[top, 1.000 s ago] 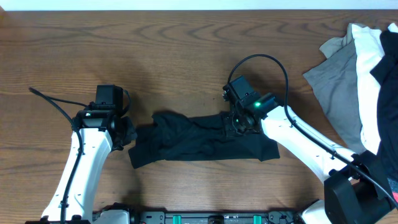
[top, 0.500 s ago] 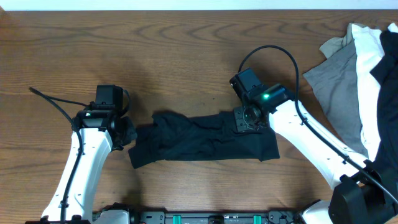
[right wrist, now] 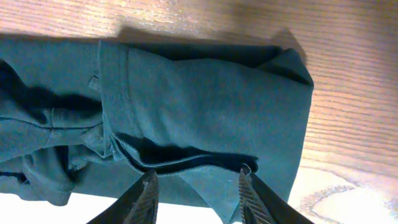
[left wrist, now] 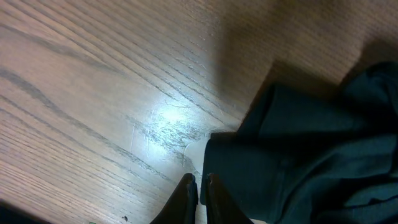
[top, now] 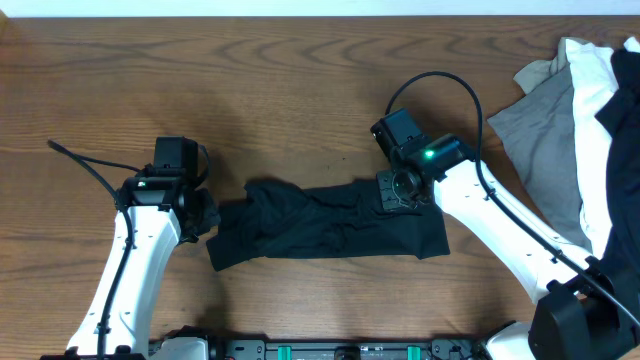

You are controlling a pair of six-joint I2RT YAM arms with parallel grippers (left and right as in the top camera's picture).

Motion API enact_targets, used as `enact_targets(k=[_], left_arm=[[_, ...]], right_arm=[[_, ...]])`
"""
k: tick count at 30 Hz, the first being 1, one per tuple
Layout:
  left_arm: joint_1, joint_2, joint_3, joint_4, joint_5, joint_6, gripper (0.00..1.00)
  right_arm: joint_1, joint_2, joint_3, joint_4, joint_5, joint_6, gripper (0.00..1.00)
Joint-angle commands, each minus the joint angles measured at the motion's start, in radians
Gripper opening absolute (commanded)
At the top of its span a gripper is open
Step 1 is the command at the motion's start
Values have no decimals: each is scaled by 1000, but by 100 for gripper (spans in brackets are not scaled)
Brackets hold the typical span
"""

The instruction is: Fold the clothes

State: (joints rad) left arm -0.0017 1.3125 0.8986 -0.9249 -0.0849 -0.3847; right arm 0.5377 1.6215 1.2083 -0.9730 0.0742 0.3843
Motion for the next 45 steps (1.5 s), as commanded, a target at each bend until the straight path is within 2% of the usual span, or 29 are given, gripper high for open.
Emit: enact_targets(k=[1, 15, 22, 29, 39, 41, 42, 43, 45], left_arm=[[3, -6, 8, -6, -2, 14, 9], [3, -6, 8, -6, -2, 14, 10], [3, -6, 8, -6, -2, 14, 10], [3, -6, 8, -6, -2, 14, 10], [3, -6, 8, -6, -2, 14, 10], [3, -6, 8, -6, -2, 14, 10], [3, -6, 8, -7, -2, 14, 10], [3, -6, 8, -8, -2, 14, 10], [3, -6, 8, -10, -2, 14, 10]], right_arm=[[-10, -17, 1, 0, 1, 16, 40], [-48, -16, -16, 10, 12, 16, 42], [-101, -16, -94, 43, -44, 22, 40], [-100, -16, -202, 121, -79, 23, 40], [-101, -16, -261, 155, -75, 23, 40], [-101, -16, -263, 154, -77, 23, 38], [-101, -16, -264, 155, -79, 23, 33], [-101, -16, -264, 155, -79, 23, 27], [-100, -16, -264, 156, -84, 23, 8]])
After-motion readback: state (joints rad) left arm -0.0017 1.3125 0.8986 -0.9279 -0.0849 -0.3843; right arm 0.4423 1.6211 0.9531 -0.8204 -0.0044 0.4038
